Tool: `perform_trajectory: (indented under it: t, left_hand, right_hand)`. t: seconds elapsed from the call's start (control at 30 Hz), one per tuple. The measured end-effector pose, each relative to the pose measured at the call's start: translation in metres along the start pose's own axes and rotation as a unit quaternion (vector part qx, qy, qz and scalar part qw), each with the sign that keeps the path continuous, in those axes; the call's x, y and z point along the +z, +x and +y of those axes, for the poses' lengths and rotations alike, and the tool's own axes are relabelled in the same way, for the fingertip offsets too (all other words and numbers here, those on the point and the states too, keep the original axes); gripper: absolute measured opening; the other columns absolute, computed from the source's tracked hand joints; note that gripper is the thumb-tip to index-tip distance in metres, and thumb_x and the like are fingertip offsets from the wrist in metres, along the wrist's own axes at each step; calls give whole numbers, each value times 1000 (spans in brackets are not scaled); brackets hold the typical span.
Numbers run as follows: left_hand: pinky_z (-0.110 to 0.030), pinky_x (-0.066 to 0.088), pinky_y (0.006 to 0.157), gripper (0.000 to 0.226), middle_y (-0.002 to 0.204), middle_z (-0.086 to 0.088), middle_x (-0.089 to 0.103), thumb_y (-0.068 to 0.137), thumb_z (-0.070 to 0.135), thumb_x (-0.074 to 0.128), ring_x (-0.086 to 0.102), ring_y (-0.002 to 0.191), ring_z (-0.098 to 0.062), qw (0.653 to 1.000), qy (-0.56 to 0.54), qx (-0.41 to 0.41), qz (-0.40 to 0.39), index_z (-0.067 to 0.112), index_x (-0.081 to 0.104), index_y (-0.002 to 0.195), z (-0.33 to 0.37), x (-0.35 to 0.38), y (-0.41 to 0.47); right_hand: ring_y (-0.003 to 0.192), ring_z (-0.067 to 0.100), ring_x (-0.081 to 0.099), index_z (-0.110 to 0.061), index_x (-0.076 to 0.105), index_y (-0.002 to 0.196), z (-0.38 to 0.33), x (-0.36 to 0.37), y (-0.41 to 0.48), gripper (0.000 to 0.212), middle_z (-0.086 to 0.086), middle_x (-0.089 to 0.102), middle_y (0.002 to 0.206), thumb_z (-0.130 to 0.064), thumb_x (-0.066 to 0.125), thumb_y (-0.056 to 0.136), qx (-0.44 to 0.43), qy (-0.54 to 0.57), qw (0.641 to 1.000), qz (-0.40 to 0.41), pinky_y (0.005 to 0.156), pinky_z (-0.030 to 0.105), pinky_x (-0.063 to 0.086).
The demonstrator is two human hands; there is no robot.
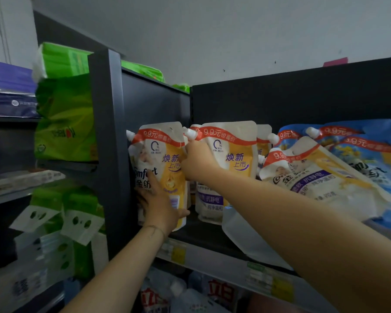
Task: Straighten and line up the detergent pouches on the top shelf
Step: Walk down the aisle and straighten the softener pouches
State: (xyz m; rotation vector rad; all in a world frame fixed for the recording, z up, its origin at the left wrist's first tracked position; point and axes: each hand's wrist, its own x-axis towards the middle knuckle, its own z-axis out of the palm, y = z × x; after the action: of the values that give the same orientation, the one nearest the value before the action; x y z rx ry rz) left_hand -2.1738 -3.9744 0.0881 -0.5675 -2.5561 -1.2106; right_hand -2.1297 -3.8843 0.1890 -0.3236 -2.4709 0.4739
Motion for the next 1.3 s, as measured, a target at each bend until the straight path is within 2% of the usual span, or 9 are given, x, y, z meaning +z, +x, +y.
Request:
perform_trajectory:
  t: [0.17, 0.27, 0.43, 0.6, 0.83, 0.97, 1.07, 1.23, 1.3]
  left_hand:
    - [-49, 12, 115, 137, 153, -29, -12, 65, 37, 86, 1, 143, -42, 999, 7, -5, 46, 18, -22, 148, 4, 12, -7]
    - [-55, 22, 108, 129, 153, -24, -2, 61, 36, 88, 11, 139, -42, 991, 31, -21, 125, 20, -5, 150, 9, 15, -19]
    - [-53, 38, 95, 76, 135, -22, 37, 64, 16, 80, 38, 120, -40, 942, 24, 209, 262, 7, 41, 128, 26, 20, -35]
    - [-36, 49, 80, 23, 102, -4, 55, 82, 14, 66, 53, 95, -20, 941, -142, 285, 115, 15, 52, 101, 72, 21, -46]
    - [-28, 50, 65, 10, 75, 5, 60, 89, 22, 59, 58, 72, -12, 923, -136, 361, 1, 16, 57, 82, 120, 28, -74]
    - [-34, 51, 71, 24, 87, 1, 62, 93, 41, 53, 60, 82, -19, 940, -74, 308, -123, 17, 54, 96, 145, 42, -81]
    - [-29, 42, 71, 38, 108, -7, 61, 95, 41, 48, 59, 97, -25, 954, -54, 237, -174, 11, 47, 117, 163, 49, -84]
    - [-34, 47, 92, 58, 127, -9, 56, 90, 31, 53, 55, 114, -27, 945, -212, 79, -235, 7, 33, 139, 180, 56, -87]
    - [-35, 48, 94, 43, 123, -11, 58, 92, 23, 52, 56, 112, -29, 944, -231, 49, -230, 4, 44, 130, 182, 58, -90]
  right_hand:
    - [64, 11, 55, -13, 54, 87, 9, -25, -12, 6, 0, 57, 76, -15, 57, 92, -4, 1, 1000, -5, 51, 18, 43]
    - [68, 13, 58, -16, 59, 89, 18, -46, -31, 9, -1, 58, 77, -23, 56, 93, -62, -96, 993, -20, 56, 21, 47]
    - [73, 14, 58, -19, 62, 93, 37, -79, -58, 13, -3, 59, 82, -30, 55, 92, -87, -222, 969, -67, 56, 23, 46]
    - [71, 14, 58, -14, 62, 94, 72, -137, -61, 17, -1, 59, 78, -29, 55, 92, 31, -242, 968, -53, 64, 28, 49]
    - [83, 24, 59, -8, 51, 124, 136, -184, -74, 40, 7, 56, 87, -28, 58, 90, 265, -301, 916, -35, 85, 38, 52]
    - [99, 25, 59, -15, 44, 136, 136, -176, -77, 45, 6, 55, 121, -23, 55, 93, 279, -345, 893, -72, 93, 37, 50]
    - [104, 25, 56, -13, 45, 132, 137, -170, -75, 38, 9, 54, 108, -24, 49, 95, 278, -385, 876, -90, 87, 33, 46]
    - [118, 29, 50, -12, 33, 144, 149, -173, -79, 55, 13, 49, 134, -35, 43, 95, 310, -396, 861, -77, 89, 37, 41]
    - [121, 29, 49, -13, 32, 145, 151, -177, -82, 57, 12, 48, 136, -37, 43, 94, 320, -365, 872, -67, 95, 38, 40]
